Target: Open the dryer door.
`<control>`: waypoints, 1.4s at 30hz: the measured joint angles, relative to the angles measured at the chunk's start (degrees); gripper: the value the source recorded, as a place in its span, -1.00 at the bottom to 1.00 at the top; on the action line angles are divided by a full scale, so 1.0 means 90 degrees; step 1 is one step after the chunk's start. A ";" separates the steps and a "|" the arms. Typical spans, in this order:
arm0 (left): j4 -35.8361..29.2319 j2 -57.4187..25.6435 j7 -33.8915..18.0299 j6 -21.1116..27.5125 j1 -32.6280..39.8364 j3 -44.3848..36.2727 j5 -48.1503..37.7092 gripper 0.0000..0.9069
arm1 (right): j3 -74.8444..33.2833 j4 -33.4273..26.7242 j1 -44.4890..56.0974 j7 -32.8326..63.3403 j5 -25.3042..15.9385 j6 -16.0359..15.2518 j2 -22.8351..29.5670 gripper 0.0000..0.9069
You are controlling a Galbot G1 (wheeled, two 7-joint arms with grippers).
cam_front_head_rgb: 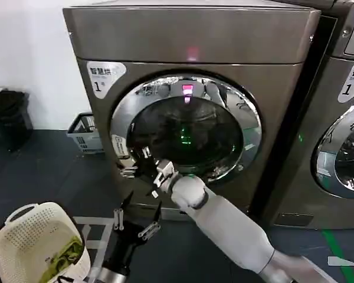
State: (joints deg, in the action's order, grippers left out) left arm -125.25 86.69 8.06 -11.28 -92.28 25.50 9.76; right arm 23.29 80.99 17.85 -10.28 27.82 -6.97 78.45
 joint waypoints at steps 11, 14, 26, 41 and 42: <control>-0.0223 -0.0182 0.0016 -0.0131 -0.0382 0.0250 -0.0068 1.00 | 0.0023 0.0062 -0.0042 -0.0285 0.0209 0.0065 -0.0063 1.00; -0.0303 -0.0239 0.0015 -0.0216 -0.0591 0.0432 -0.0204 1.00 | 0.0034 0.0094 -0.0042 -0.0335 0.0243 0.0078 -0.0096 1.00; -0.0377 -0.0223 -0.0023 -0.0449 -0.1203 0.1535 -0.0515 1.00 | 0.0144 0.0410 -0.0009 -0.0559 0.0520 0.0087 -0.0297 1.00; -0.0342 -0.0373 0.0261 0.0096 -0.0727 0.2756 -0.1350 1.00 | 0.0258 0.0988 -0.0007 -0.1335 0.1013 0.0064 -0.0914 1.00; -0.0326 -0.0392 0.0280 0.0106 -0.0681 0.2779 -0.1378 1.00 | 0.0258 0.1040 0.0000 -0.1482 0.1027 0.0082 -0.0994 1.00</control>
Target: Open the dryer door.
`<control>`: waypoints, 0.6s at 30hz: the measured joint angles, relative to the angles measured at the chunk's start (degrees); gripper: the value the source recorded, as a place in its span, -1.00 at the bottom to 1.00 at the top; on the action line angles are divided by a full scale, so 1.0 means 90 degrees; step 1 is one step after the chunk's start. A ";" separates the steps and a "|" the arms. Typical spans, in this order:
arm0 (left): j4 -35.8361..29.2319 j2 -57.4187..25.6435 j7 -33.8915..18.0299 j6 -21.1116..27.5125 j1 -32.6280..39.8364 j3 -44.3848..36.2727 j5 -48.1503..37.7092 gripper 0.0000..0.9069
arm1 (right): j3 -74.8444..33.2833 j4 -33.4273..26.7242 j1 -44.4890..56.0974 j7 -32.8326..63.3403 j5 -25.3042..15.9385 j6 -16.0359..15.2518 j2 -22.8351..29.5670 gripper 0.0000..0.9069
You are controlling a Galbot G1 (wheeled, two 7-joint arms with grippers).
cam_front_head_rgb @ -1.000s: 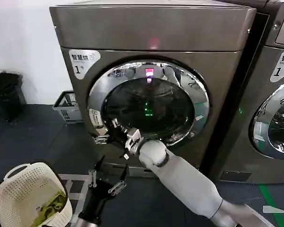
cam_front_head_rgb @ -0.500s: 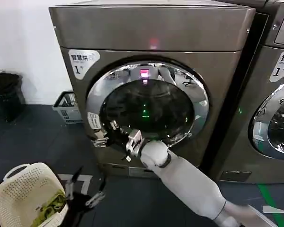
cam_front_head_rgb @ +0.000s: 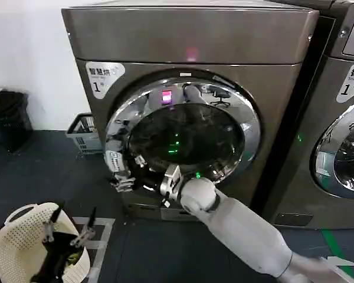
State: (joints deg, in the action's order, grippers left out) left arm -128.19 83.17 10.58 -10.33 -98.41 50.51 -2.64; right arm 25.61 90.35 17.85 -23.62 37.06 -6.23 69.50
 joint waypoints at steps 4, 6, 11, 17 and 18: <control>0.0107 -0.0094 0.0076 0.0094 0.0192 0.0075 -0.0213 1.00 | 0.0006 0.0193 0.0042 -0.0468 0.0093 0.0053 -0.0306 1.00; 0.0163 -0.0140 0.0137 0.0176 0.0292 0.0105 -0.0336 1.00 | 0.0004 0.0282 0.0071 -0.0638 0.0167 0.0060 -0.0434 1.00; 0.0278 -0.0289 0.0343 0.0323 0.0506 0.0131 -0.0643 1.00 | -0.0029 0.0467 0.0137 -0.0987 0.0261 0.0062 -0.0708 1.00; 0.0401 -0.0526 0.0484 0.0501 0.0712 0.0265 -0.1089 1.00 | -0.0129 0.0797 0.0299 -0.1450 0.0336 0.0078 -0.1084 1.00; 0.0429 -0.0580 0.0501 0.0525 0.0757 0.0296 -0.1152 1.00 | -0.0157 0.0859 0.0332 -0.1536 0.0357 0.0080 -0.1145 1.00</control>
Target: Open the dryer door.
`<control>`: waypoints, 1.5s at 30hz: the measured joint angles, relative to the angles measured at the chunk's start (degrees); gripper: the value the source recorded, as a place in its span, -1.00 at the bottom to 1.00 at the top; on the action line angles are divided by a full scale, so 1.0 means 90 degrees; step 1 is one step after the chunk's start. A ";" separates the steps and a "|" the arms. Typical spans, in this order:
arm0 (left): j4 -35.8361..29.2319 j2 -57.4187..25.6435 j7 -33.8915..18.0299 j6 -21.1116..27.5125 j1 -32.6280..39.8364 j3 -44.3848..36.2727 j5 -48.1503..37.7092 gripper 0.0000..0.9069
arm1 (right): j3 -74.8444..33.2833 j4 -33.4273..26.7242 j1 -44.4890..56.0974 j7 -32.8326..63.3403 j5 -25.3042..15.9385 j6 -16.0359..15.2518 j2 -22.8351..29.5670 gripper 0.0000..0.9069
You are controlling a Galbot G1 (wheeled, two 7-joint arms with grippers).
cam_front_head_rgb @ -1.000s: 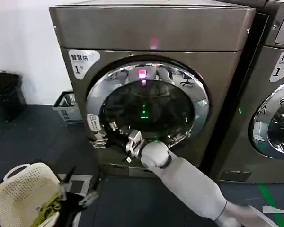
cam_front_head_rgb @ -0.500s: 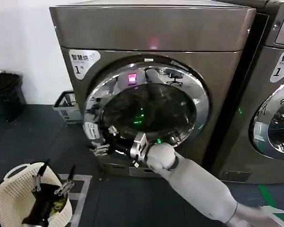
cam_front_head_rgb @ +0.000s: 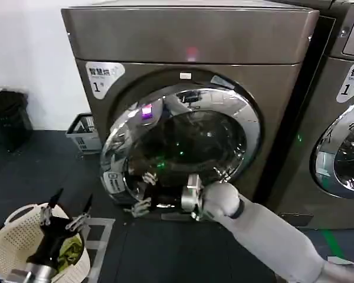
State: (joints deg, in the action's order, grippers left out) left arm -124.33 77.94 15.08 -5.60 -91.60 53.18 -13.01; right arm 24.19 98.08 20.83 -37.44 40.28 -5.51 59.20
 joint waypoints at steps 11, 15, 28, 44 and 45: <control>0.0291 -0.0637 0.0163 0.0124 0.0442 0.0008 -0.0137 1.00 | -0.0264 0.0604 0.0342 -0.0911 -0.0008 0.0132 -0.0629 1.00; 0.0418 -0.0804 0.0161 0.0125 0.0558 -0.0043 -0.0130 1.00 | -0.0385 0.0853 0.0488 -0.1227 -0.0011 0.0183 -0.0846 1.00; 0.0943 -0.1485 0.0372 0.0079 0.1059 -0.0649 -0.0049 1.00 | -0.1360 0.1676 0.1366 -0.2232 0.0037 0.0347 -0.1720 1.00; 0.1426 -0.2614 0.1161 -0.0544 0.1991 -0.1971 -0.0407 1.00 | -0.4818 0.2522 0.4329 -0.2200 0.0789 0.0561 -0.2510 1.00; 0.1438 -0.2685 0.1193 -0.0609 0.2038 -0.2054 -0.0408 1.00 | -0.5179 0.2591 0.4612 -0.2096 0.0842 0.0566 -0.2501 1.00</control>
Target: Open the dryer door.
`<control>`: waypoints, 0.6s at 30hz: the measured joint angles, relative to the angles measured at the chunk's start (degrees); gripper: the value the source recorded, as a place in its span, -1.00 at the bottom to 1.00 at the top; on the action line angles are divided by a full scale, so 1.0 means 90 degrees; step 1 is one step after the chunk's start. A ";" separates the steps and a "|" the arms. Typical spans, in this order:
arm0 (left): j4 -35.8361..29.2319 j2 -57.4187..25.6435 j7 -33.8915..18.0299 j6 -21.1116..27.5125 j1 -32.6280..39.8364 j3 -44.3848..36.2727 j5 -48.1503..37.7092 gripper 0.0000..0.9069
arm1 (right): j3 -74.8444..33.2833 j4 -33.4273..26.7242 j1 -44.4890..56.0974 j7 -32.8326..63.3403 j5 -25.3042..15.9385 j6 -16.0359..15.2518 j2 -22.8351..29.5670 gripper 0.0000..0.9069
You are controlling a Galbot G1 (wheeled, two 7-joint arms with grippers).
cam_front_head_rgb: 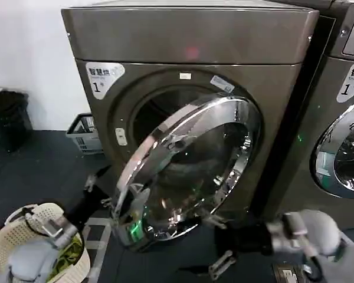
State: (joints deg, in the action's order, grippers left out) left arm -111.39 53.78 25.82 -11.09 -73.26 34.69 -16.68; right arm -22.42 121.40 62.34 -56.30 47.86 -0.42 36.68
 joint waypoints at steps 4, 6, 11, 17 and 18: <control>0.0021 -0.0206 0.0060 -0.0170 0.0155 -0.0329 0.0010 1.00 | -0.1312 0.0231 0.1022 0.0184 0.0107 0.0077 0.0109 1.00; 0.0015 -0.0275 0.0067 -0.0217 0.0228 -0.0500 0.0010 1.00 | -0.2016 0.0335 0.1608 0.0190 0.0103 0.0173 0.0233 1.00; 0.0006 -0.0309 0.0064 -0.0264 0.0481 -0.1032 0.0039 1.00 | -0.3668 0.0500 0.3102 0.0104 -0.0079 0.0574 0.0782 1.00; 0.0097 -0.0196 0.0033 -0.0262 0.0887 -0.1682 0.0168 1.00 | -0.4973 0.0513 0.4333 0.0388 -0.0472 0.1250 0.1712 1.00; 0.0121 -0.0163 0.0033 -0.0262 0.0949 -0.1791 0.0186 1.00 | -0.5184 0.0485 0.4491 0.0541 -0.0535 0.1373 0.1911 1.00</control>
State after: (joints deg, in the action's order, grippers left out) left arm -110.30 52.31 26.12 -13.44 -64.72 18.58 -15.01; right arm -69.07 125.77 102.75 -51.43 43.05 11.94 53.89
